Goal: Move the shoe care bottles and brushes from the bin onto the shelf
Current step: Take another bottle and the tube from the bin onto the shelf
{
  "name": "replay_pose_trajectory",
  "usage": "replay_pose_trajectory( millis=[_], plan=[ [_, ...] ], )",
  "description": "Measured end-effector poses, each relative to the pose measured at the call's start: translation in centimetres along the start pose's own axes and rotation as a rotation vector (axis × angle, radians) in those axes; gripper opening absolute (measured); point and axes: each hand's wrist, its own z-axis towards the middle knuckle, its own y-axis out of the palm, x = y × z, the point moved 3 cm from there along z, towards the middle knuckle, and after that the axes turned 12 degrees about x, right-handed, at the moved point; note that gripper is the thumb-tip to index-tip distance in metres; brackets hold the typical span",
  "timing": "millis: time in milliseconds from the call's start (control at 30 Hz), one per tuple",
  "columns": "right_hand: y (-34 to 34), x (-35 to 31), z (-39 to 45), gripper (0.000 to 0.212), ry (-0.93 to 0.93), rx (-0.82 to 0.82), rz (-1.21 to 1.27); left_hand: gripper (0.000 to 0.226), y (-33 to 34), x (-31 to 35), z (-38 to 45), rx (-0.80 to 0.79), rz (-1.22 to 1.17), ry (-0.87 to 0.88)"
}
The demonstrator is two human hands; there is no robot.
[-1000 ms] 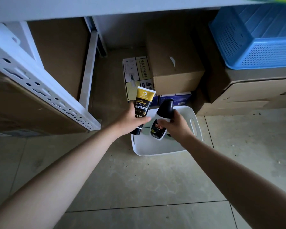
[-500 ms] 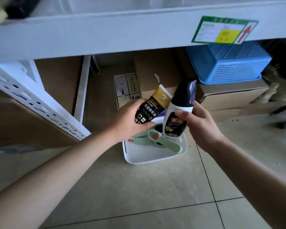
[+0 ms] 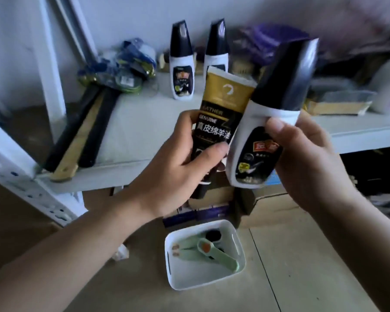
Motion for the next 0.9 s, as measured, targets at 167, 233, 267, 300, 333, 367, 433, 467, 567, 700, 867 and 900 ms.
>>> replay_pose_trajectory(
  millis=[167, 233, 267, 300, 333, 367, 433, 467, 567, 700, 867, 900],
  plan=[
    [1.1, -1.7, 5.3, 0.013, -0.001, 0.046, -0.097, 0.019, -1.3, 2.4, 6.0, 0.045, -0.025, -0.021],
    [1.1, -2.0, 7.3, 0.013, 0.007, 0.085, -0.158, 0.024, -2.2, 2.0, 8.3, 0.09, 0.05, -0.032],
    [1.1, -2.0, 8.3, 0.013, 0.009, 0.102, -0.193, 0.03, -2.9, 1.7, 9.4, 0.122, 0.106, -0.028],
    [1.1, -1.9, 9.2, 0.014, 0.008, 0.118, -0.236, 0.036, -3.6, 1.4, 10.3, 0.156, 0.159, -0.024],
    [1.2, -1.8, 10.0, 0.015, 0.009, 0.129, -0.275, 0.04, -4.5, 1.1, 11.1, 0.194, 0.209, -0.023],
    [1.2, -1.6, 10.8, 0.014, 0.009, 0.133, -0.312, 0.041, -5.4, 0.6, 11.8, 0.233, 0.257, -0.034],
    [2.0, -1.0, 12.2, 0.011, 0.005, 0.123, -0.391, 0.039, -7.5, -0.5, 12.9, 0.312, 0.332, -0.081],
    [2.5, -0.5, 12.9, 0.011, 0.008, 0.121, -0.43, 0.039, -8.7, -1.2, 13.5, 0.344, 0.365, -0.11],
    [4.5, 1.5, 14.7, 0.025, 0.015, 0.118, -0.542, 0.04, -11.4, -2.9, 14.4, 0.403, 0.401, -0.196],
    [8.0, 3.5, 16.7, 0.032, -0.012, 0.072, -0.683, 0.029, -13.6, -4.3, 15.0, 0.492, 0.359, -0.264],
    [11.9, 5.0, 18.3, 0.042, -0.048, 0.039, -0.823, 0.023, -14.5, -4.9, 14.8, 0.49, 0.302, -0.289],
    [12.3, 5.4, 18.4, 0.043, -0.035, 0.032, -0.844, 0.023, -14.5, -5.0, 14.6, 0.485, 0.29, -0.296]
  ],
)
